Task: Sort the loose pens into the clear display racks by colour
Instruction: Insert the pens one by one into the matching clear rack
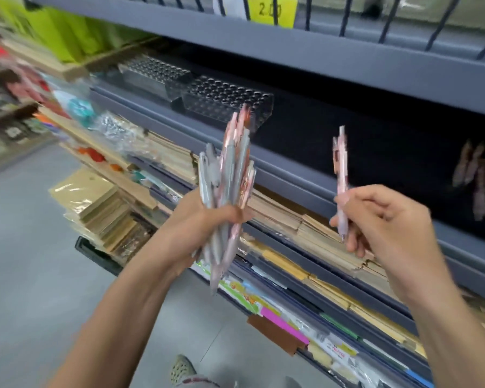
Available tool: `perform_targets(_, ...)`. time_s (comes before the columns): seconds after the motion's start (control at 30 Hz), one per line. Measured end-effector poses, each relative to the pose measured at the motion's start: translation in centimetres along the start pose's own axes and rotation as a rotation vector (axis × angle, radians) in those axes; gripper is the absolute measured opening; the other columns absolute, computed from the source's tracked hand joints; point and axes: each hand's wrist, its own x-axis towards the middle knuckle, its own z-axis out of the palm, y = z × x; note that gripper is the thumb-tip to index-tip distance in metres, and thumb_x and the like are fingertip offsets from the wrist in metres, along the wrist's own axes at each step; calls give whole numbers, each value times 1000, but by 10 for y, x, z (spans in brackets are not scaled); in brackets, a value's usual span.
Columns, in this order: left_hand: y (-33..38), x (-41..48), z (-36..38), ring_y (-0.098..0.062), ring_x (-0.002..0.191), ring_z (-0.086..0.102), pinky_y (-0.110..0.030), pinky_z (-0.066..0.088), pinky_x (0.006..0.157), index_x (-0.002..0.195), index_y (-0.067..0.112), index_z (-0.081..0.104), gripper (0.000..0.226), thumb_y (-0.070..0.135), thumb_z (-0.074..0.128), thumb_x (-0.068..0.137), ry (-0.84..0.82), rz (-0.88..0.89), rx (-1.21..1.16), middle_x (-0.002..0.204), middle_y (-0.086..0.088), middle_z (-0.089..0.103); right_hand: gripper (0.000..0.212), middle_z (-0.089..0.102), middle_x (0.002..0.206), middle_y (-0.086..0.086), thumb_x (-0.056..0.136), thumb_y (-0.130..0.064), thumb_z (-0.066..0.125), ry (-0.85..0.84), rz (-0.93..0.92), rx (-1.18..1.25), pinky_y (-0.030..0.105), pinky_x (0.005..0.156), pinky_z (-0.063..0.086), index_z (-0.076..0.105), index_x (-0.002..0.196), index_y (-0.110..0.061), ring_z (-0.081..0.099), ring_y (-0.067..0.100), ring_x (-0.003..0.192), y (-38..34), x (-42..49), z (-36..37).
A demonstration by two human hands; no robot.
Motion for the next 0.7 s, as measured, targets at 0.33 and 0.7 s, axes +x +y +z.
perform_targets(0.33,-1,3,-139,-13,75,72,-18,55,64,93,39,73,36,33,82,59,-17,143,60,82,2,74,11,66,66,9,88,-33,65,39,-20,63,27,45,48,71,90,-24,58,22,50,-20,22,146)
perform_targets(0.7,2,53,-246,-12,74,71,-19,54,64,91,29,73,29,19,79,64,-77,140,80,79,3,73,9,74,80,12,90,-12,65,152,-36,204,29,62,58,69,95,-19,68,24,66,-49,75,247)
